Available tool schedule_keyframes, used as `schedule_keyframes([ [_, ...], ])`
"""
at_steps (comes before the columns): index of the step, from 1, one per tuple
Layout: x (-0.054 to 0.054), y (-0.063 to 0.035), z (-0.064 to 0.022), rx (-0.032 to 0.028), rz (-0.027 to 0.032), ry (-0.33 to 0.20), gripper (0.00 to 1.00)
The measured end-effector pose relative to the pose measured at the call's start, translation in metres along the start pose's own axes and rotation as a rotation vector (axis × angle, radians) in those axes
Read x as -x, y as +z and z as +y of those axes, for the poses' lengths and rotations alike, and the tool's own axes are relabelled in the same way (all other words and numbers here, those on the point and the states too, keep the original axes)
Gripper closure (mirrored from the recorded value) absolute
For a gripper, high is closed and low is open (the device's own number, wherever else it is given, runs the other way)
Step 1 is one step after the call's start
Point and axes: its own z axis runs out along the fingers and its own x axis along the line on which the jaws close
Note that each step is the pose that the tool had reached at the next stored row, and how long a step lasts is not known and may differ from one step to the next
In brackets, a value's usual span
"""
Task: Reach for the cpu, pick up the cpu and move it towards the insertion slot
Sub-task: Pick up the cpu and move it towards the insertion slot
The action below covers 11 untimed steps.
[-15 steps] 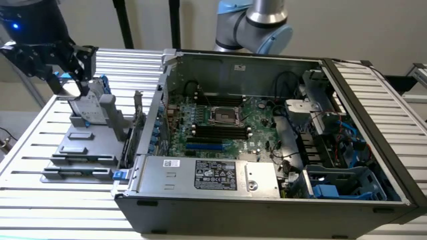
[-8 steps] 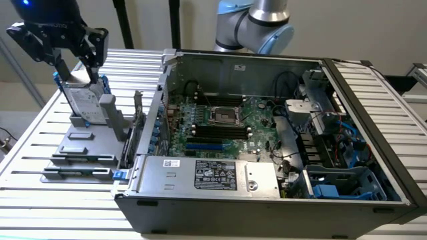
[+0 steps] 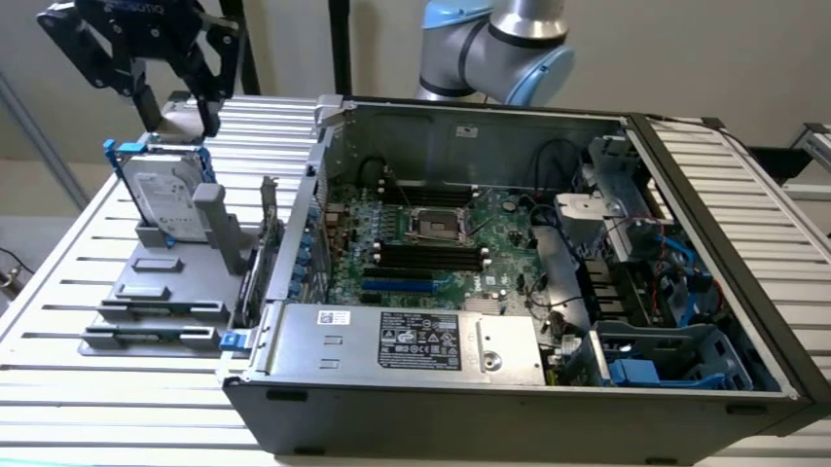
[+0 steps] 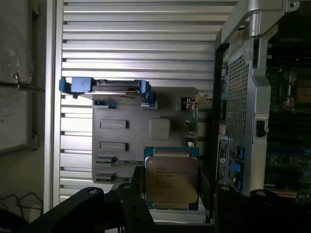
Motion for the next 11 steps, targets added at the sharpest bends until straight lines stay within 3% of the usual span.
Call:
schedule_keyframes([
  [11,0.049,-0.0259,0.0004,0.0002,0.0105,0.000,0.45],
])
